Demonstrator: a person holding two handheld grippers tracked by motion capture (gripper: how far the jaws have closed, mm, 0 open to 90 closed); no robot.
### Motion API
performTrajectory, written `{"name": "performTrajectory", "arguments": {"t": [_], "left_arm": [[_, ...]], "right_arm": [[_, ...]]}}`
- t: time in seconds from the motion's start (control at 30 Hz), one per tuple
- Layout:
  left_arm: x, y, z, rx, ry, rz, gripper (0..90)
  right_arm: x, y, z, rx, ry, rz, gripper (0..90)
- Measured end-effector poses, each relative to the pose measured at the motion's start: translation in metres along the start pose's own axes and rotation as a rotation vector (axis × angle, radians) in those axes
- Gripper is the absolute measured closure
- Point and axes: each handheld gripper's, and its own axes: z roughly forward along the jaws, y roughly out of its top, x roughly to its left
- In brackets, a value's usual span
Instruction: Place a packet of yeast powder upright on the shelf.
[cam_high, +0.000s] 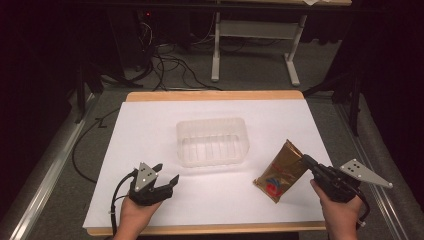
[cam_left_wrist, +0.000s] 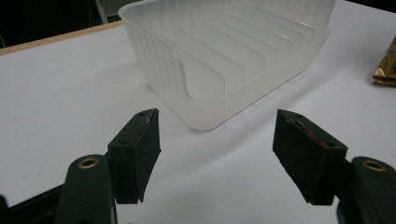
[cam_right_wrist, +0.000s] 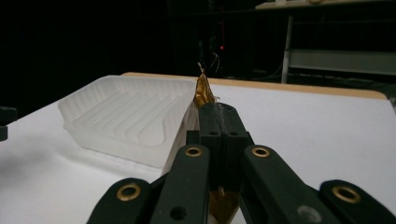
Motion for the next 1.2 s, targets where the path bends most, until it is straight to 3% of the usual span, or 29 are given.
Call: {"name": "performTrajectory", "arguments": {"t": [0.3,0.57,0.73,1.2], "left_arm": [[0.0,0.0,0.0,0.005,0.002,0.006,32.6],[0.002,0.0,-0.002,-0.004,0.01,0.001,32.6],[0.004,-0.001,-0.003,-0.009,0.01,-0.003,32.6],[0.003,0.0,-0.004,-0.011,0.006,-0.001,32.6]], "right_arm": [[0.002,0.014,0.003,-0.042,-0.031,-0.041,90.0],[0.002,0.032,0.017,-0.086,-0.036,-0.022,90.0],[0.01,0.04,0.024,-0.1,-0.03,-0.02,90.0],[0.018,0.051,0.025,-0.108,-0.043,-0.011,90.0]]}}
